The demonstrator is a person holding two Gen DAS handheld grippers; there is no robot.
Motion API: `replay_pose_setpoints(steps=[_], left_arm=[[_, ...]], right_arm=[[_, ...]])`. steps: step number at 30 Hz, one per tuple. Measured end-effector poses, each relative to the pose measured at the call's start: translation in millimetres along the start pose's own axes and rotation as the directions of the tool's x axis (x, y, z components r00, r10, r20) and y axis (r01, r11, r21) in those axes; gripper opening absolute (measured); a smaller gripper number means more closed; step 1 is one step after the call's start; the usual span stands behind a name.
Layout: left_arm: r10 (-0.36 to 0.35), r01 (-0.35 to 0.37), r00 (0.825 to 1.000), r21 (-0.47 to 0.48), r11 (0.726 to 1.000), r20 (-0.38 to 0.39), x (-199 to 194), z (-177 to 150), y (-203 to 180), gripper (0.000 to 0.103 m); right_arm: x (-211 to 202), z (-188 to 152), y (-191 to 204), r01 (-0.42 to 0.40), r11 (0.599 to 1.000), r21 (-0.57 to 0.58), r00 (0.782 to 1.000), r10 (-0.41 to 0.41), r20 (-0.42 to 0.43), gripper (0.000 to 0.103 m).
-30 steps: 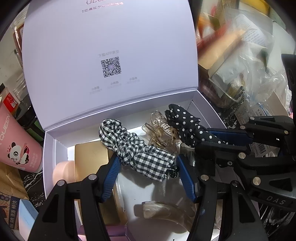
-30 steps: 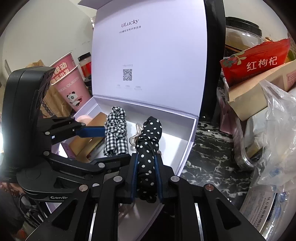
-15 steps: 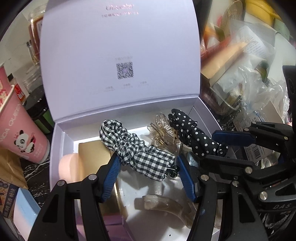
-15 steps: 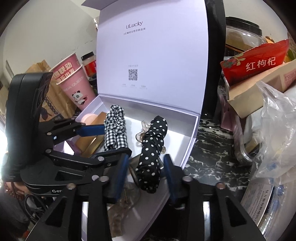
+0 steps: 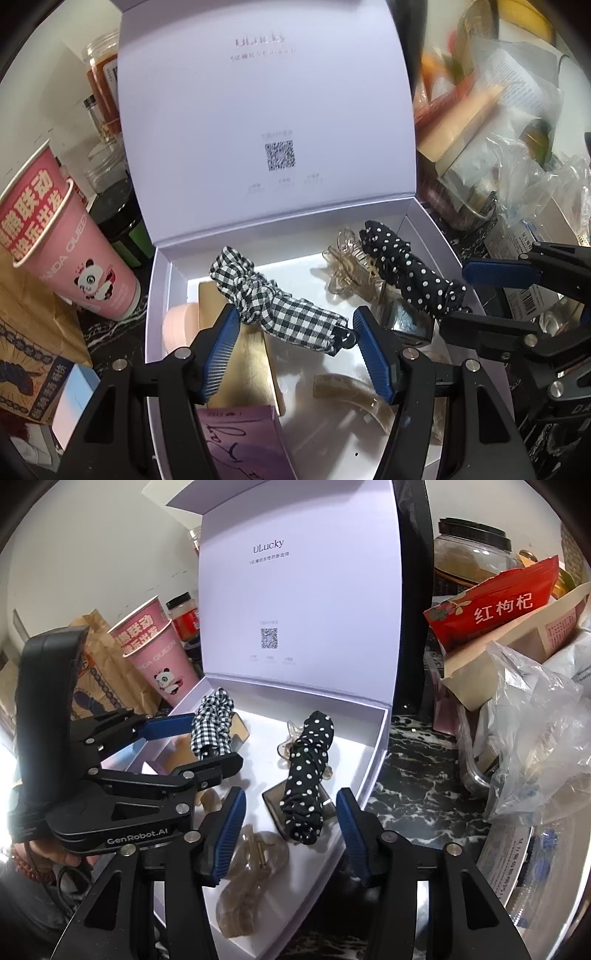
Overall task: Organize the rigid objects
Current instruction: 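Lower both scrunchies into the box and open both grippers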
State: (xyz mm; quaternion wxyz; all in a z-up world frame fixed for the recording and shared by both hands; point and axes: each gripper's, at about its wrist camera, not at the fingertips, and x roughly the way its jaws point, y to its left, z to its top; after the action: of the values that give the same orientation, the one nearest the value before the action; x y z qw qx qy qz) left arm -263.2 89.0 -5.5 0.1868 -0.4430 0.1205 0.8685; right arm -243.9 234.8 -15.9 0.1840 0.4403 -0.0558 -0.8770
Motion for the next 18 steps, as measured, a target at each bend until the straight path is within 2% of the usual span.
replay_pose_setpoints(steps=[3, 6, 14, 15, 16, 17, 18], left_arm=[[-0.001, 0.001, 1.0, -0.018, 1.0, -0.001, -4, -4, 2, 0.063], [-0.022, 0.021, 0.999, -0.041, 0.999, -0.025, -5, -8, 4, 0.074], [-0.01, 0.009, 1.0, -0.072, 0.997, -0.021, -18, -14, 8, 0.075], [-0.009, 0.007, 1.0, -0.073, 0.997, -0.025, -20, -15, 8, 0.078], [-0.003, 0.001, 1.0, -0.078, 0.997, -0.023, -23, -16, 8, 0.094], [0.001, -0.003, 1.0, -0.081, 0.997, -0.018, -25, -17, 8, 0.103], [0.008, -0.008, 1.0, -0.085, 0.996, -0.003, -30, -19, 9, 0.103]], right_arm=[[-4, 0, 2, 0.011, 1.0, -0.008, 1.0, -0.011, 0.003, 0.053], [-10, 0, 1, 0.011, 1.0, -0.006, 1.0, -0.011, 0.012, 0.053], [-15, 1, 4, 0.026, 1.0, -0.004, 1.0, -0.026, 0.018, 0.054], [-11, 3, 7, 0.027, 1.0, -0.005, 0.999, -0.027, 0.019, 0.054], [-13, 3, 8, 0.029, 1.0, -0.006, 0.999, -0.029, 0.021, 0.054], [-16, 3, 9, 0.03, 1.0, -0.008, 0.999, -0.03, 0.023, 0.054], [-15, 4, 12, 0.033, 0.999, -0.011, 0.999, -0.032, 0.027, 0.055]])
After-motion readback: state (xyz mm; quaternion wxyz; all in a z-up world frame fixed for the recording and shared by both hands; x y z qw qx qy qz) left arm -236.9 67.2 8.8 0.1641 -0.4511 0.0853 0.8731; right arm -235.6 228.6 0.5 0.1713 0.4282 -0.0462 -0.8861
